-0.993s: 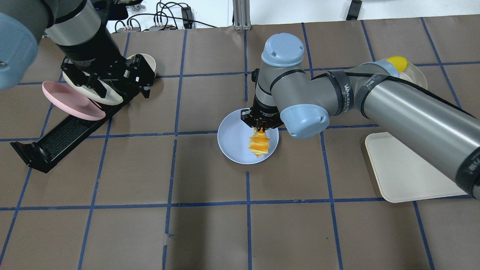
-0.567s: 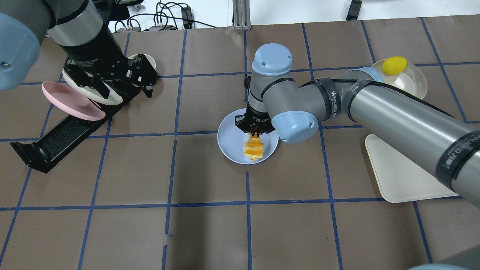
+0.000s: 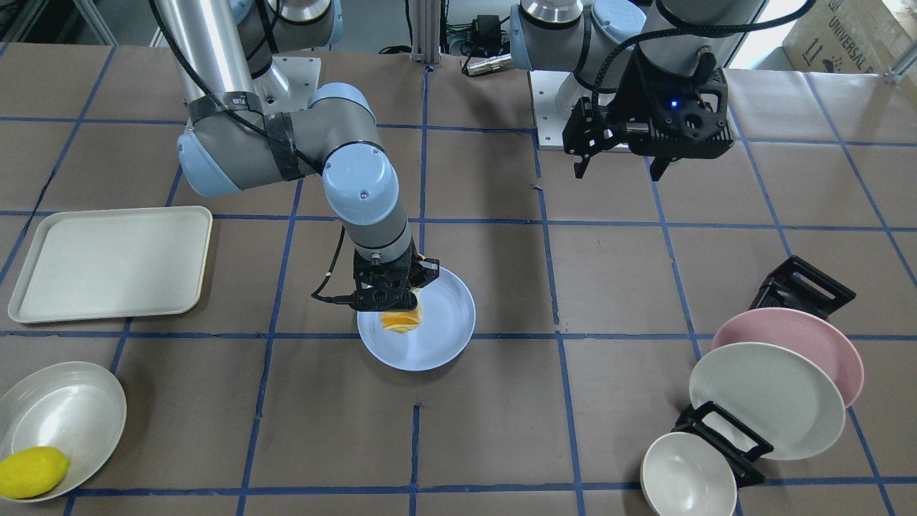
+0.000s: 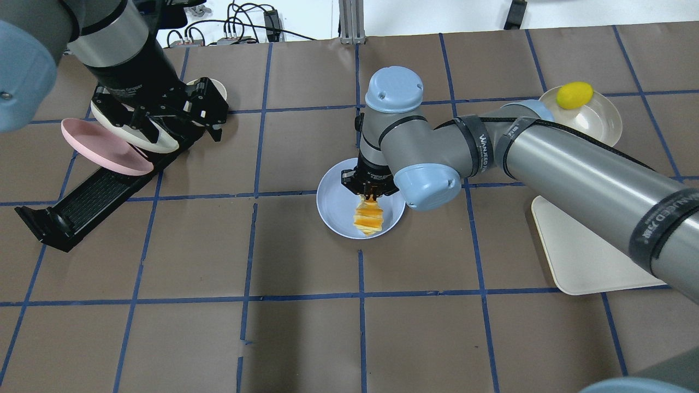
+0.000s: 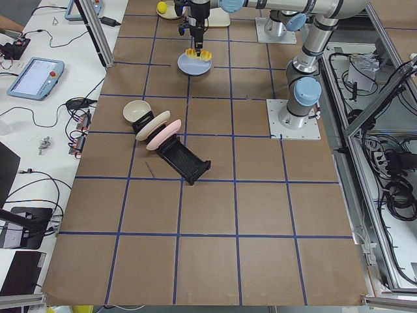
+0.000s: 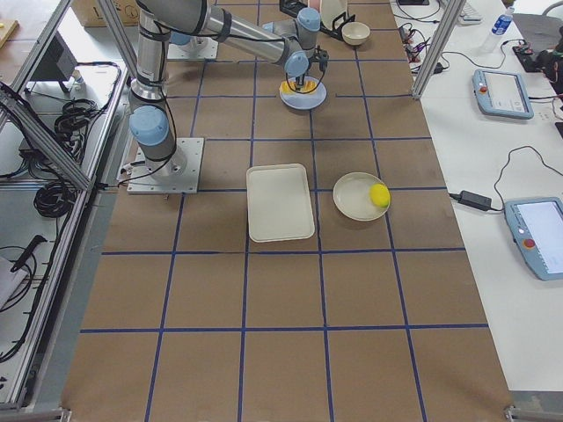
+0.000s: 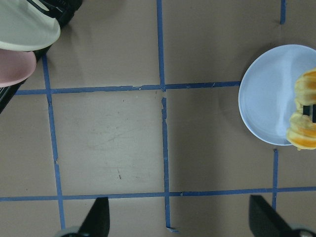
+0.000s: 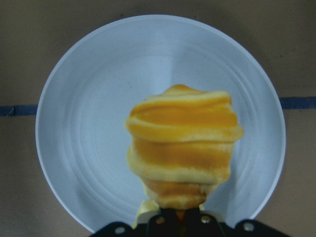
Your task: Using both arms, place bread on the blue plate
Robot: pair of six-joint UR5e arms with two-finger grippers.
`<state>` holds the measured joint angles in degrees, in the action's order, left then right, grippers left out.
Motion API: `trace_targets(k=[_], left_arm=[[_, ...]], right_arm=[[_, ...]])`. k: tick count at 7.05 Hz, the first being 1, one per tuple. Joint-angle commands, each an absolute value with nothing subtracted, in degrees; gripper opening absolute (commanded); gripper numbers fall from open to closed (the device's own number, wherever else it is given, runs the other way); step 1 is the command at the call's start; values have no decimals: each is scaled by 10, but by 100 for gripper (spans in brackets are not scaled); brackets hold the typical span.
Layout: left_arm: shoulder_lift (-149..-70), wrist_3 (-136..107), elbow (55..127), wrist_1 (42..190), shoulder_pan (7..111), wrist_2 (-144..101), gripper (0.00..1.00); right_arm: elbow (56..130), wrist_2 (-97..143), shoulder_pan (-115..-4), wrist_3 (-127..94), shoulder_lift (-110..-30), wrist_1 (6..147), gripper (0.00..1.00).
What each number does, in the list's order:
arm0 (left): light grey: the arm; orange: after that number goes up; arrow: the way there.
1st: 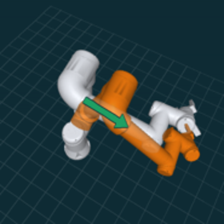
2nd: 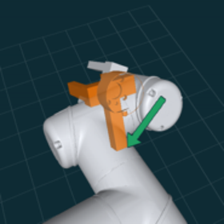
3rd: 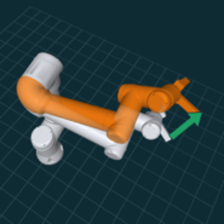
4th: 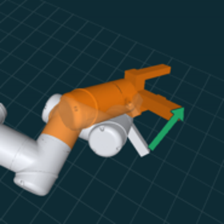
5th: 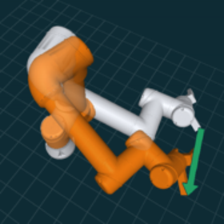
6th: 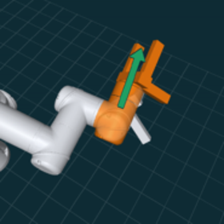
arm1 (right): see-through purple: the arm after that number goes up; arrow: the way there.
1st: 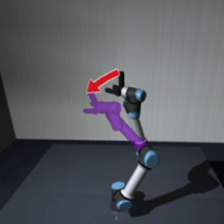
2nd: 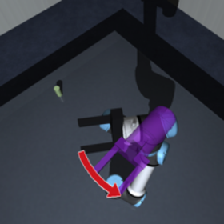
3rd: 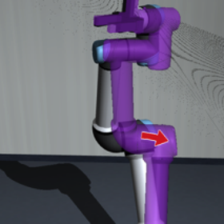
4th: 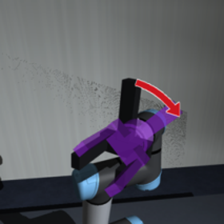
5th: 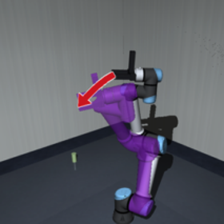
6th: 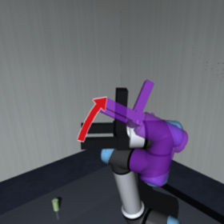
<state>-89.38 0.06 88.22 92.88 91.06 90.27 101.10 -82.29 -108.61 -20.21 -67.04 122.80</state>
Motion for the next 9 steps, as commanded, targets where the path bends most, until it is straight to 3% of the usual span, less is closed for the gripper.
trace_targets(k=[1,3,7,9], left_arm=[[-893,-1,882,928,911,904,100],[-891,-1,882,928,911,903,100],[-894,-1,876,927,911,903,100],[-895,-1,870,925,911,903,100]], right_arm=[[1019,-823,-1086,-203,-670,1229,71],[1027,-823,-1086,-211,-670,1237,91],[1013,-824,-1077,-228,-680,1237,99],[984,-833,-1041,-197,-727,1231,100]])
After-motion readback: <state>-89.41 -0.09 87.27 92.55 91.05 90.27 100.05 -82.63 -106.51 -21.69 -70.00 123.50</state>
